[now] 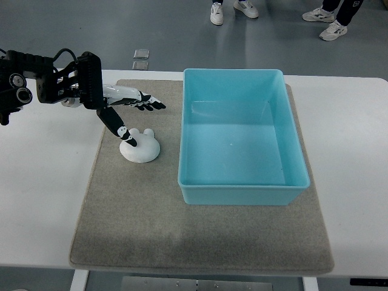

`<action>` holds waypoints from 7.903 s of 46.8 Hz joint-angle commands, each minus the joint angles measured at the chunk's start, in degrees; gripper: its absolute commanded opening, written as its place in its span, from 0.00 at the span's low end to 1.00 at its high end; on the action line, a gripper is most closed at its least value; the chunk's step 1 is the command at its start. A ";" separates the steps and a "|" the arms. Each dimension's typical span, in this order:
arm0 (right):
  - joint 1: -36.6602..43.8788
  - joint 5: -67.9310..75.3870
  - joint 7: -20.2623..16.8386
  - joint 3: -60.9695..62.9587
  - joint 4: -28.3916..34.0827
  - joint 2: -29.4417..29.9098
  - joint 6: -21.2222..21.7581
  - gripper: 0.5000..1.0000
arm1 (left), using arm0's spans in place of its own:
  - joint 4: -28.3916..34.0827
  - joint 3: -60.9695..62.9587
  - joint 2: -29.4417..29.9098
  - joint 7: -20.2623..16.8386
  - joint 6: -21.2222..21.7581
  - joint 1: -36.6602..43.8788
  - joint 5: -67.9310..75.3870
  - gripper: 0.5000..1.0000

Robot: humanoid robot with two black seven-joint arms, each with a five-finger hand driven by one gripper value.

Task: Place white toy into blue box with left hand

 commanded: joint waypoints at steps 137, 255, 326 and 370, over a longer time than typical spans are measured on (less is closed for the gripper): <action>-0.02 0.00 0.00 0.00 0.00 0.00 -0.01 0.87 | -0.68 -8.73 -1.66 -0.52 8.92 -3.26 14.04 0.00; -0.02 0.00 0.00 0.00 0.00 0.00 -0.01 0.87 | 14.87 -11.55 -13.70 -0.96 15.16 0.34 -0.54 0.99; -0.02 0.00 0.00 0.00 0.00 0.00 -0.01 0.87 | 28.06 -16.55 -20.21 0.45 27.47 3.15 -81.14 0.99; -0.02 0.00 0.00 0.00 0.00 0.00 -0.01 0.87 | 43.70 -30.79 -28.73 0.27 12.43 12.38 -80.09 0.99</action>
